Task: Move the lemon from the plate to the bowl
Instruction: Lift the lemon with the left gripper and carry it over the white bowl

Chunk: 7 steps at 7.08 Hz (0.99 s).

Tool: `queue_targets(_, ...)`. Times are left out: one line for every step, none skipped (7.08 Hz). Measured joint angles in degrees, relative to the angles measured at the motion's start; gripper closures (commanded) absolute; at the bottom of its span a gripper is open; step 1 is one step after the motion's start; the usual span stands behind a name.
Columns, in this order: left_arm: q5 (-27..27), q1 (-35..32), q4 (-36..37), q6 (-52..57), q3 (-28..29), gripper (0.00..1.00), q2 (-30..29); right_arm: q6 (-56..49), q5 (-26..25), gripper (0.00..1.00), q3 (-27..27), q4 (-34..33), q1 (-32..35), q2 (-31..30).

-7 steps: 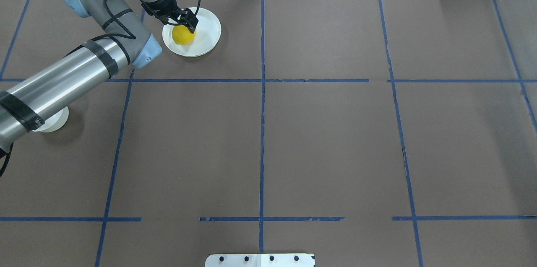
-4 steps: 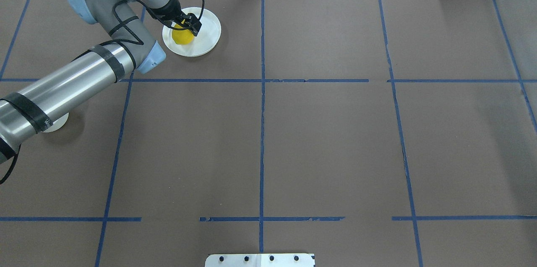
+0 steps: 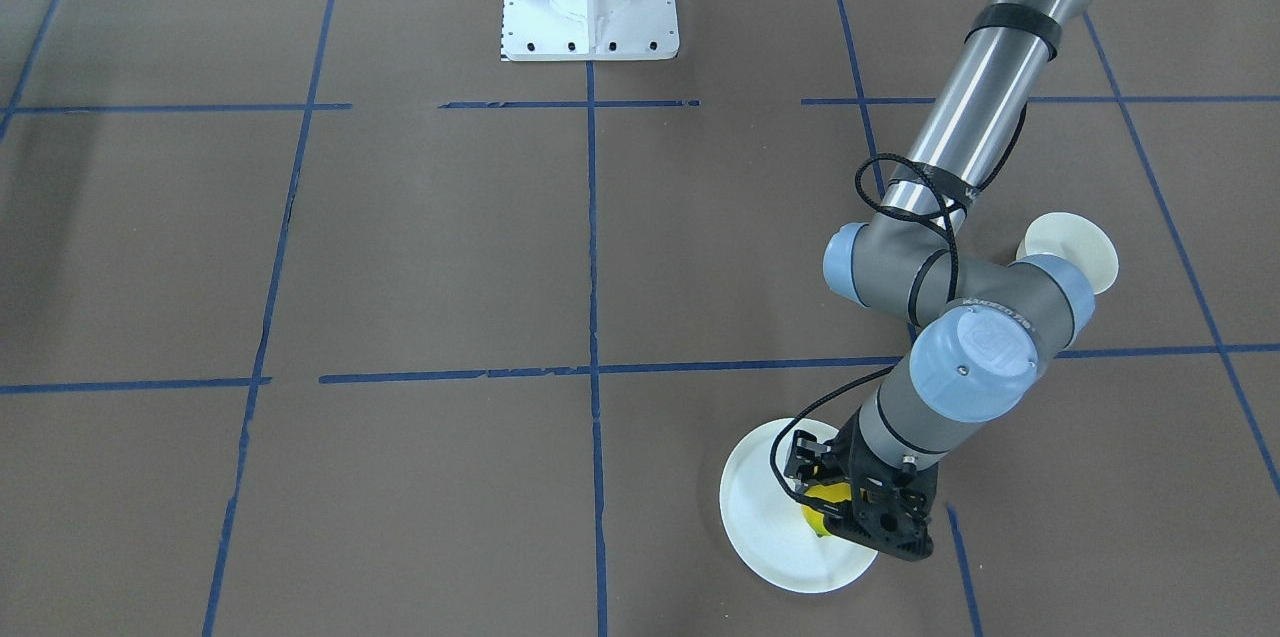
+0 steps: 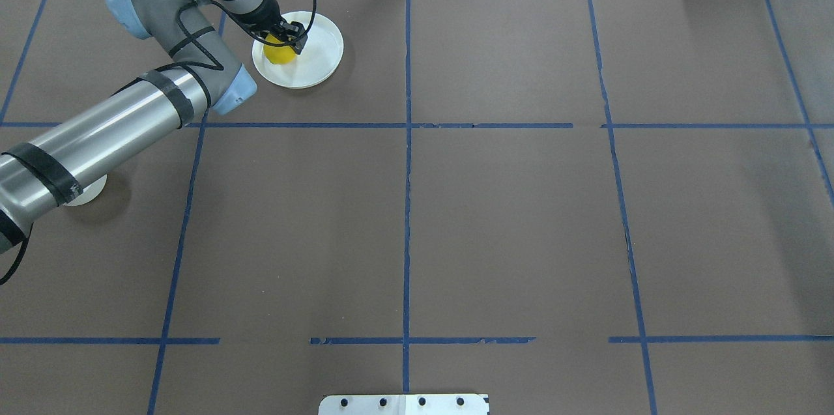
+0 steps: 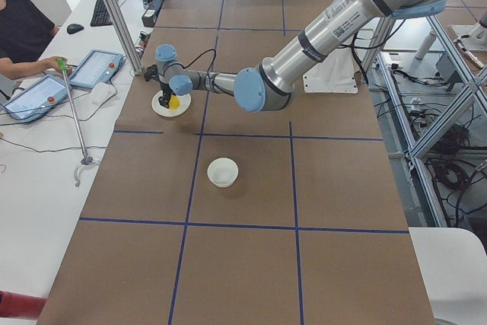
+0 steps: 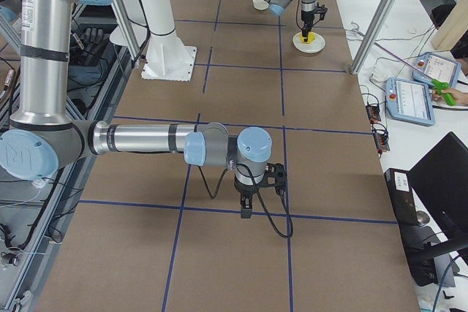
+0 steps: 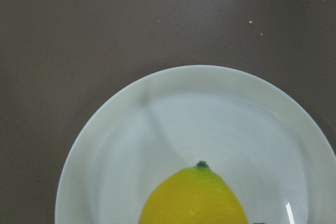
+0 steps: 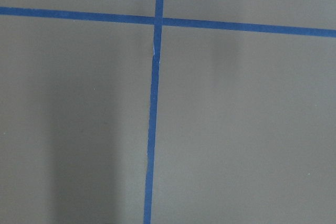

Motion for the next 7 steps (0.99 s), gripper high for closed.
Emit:
queue_targets(-3.8,-2.5,1.5,0.0,-3.2,1.00,1.9,0.0,0.0,0.00,0.0,0.0,0.0,0.0)
queue_targets(-7.0,-4.7,3.7,0.1,-9.5,1.00,6.2,0.0,0.0,0.00,0.0,0.0,0.0,0.0)
queue_targets(-8.5,-6.4,7.4,0.1,-19.0,1.00,12.6,0.0,0.0,0.00,0.0,0.0,0.0,0.0)
queue_targets(-9.0,-7.7,12.2,0.3,-29.5,1.00,19.3,0.0,0.0,0.00,0.0,0.0,0.0,0.0)
queue_targets(-9.0,-8.7,16.5,0.5,-39.4,1.00,26.1,0.0,0.0,0.00,0.0,0.0,0.0,0.0)
queue_targets(-8.8,-9.1,18.7,0.6,-47.5,1.00,33.6,0.0,0.0,0.00,0.0,0.0,0.0,0.0)
queue_targets(-8.2,-9.2,18.9,0.5,-52.9,1.00,40.3,0.0,0.0,0.00,0.0,0.0,0.0,0.0)
